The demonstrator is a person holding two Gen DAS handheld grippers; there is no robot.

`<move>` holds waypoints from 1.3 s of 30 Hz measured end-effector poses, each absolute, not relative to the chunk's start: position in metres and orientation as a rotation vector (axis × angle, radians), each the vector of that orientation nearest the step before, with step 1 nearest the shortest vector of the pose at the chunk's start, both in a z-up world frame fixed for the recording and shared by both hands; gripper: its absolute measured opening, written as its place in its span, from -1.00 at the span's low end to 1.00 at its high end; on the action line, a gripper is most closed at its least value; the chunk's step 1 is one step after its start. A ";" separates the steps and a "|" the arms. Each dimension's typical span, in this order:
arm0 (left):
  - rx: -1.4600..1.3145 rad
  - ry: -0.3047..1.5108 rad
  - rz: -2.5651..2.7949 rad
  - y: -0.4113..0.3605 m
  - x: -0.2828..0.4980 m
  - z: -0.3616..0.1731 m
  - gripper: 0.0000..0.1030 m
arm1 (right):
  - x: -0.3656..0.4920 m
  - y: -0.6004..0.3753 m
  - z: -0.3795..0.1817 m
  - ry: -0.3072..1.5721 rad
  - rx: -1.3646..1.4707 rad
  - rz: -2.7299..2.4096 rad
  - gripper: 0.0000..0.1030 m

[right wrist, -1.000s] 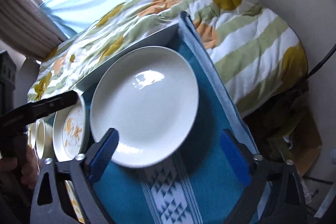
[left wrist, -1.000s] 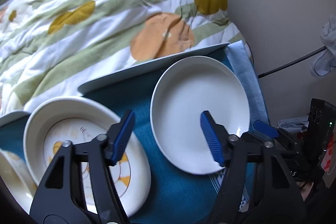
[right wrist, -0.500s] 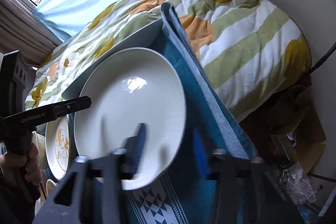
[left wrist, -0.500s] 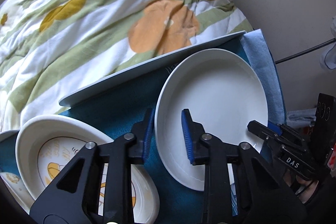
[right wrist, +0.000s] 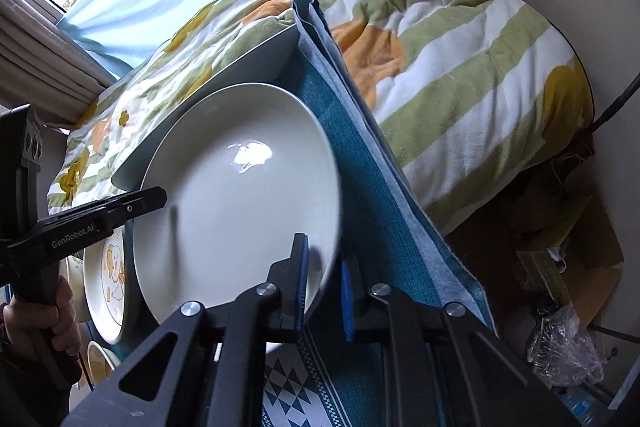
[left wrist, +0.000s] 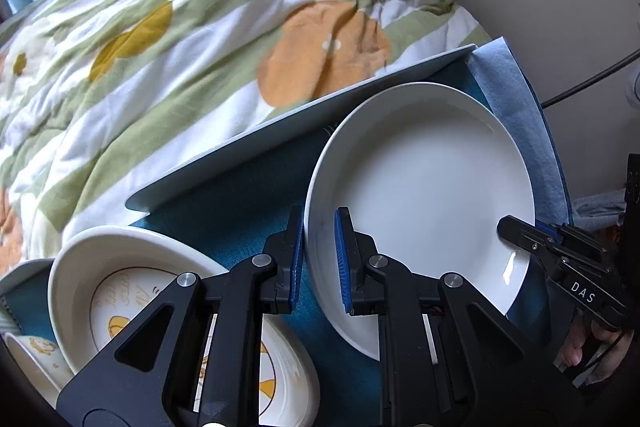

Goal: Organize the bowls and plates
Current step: 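Grip the white plate rim with both grippers and lift it, then lower the white plate onto the yellow plate and open both grippers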

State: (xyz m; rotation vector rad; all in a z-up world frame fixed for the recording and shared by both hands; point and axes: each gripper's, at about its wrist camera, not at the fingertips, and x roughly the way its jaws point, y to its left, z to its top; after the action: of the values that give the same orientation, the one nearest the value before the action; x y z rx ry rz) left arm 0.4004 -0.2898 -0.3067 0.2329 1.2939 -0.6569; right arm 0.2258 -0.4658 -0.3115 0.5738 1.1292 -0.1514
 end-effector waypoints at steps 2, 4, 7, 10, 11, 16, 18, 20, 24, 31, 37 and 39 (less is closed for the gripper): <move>0.252 1.283 -0.644 -0.291 0.398 -0.306 -0.75 | 0.226 -0.465 -0.312 1.128 0.565 -0.150 -0.74; 0.273 1.274 -0.630 -0.294 0.395 -0.306 -0.75 | 0.226 -0.465 -0.312 1.127 0.561 -0.147 -0.74; 0.230 1.263 -0.636 -0.290 0.393 -0.299 -0.75 | 0.224 -0.468 -0.309 1.112 0.558 -0.144 -0.73; 0.232 1.239 -0.622 -0.289 0.389 -0.289 -0.75 | 0.225 -0.471 -0.302 1.098 0.552 -0.128 -0.74; 0.232 1.226 -0.614 -0.288 0.387 -0.284 -0.75 | 0.226 -0.470 -0.299 1.096 0.542 -0.121 -0.73; 0.168 1.160 -0.571 -0.266 0.374 -0.247 -0.75 | 0.227 -0.463 -0.275 1.061 0.497 -0.066 -0.73; 0.147 1.129 -0.547 -0.252 0.364 -0.229 -0.75 | 0.227 -0.456 -0.261 1.046 0.478 -0.030 -0.73; 0.134 1.100 -0.520 -0.235 0.353 -0.212 -0.75 | 0.225 -0.447 -0.248 1.028 0.451 0.001 -0.73; 0.083 1.059 -0.465 -0.192 0.322 -0.185 -0.75 | 0.214 -0.417 -0.216 0.995 0.398 0.073 -0.73; 0.004 1.043 -0.355 -0.101 0.249 -0.173 -0.75 | 0.181 -0.341 -0.191 0.994 0.325 0.199 -0.73; -0.053 1.106 -0.263 -0.034 0.188 -0.202 -0.75 | 0.145 -0.276 -0.211 1.064 0.285 0.272 -0.74; -0.069 1.133 -0.247 -0.014 0.169 -0.216 -0.75 | 0.133 -0.259 -0.225 1.095 0.281 0.281 -0.73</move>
State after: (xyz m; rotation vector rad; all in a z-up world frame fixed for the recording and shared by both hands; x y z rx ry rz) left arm 0.1694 -0.0145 -0.2160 -0.0690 1.1325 -0.2469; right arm 0.1331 -0.2592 -0.2245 0.2813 1.0946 0.2806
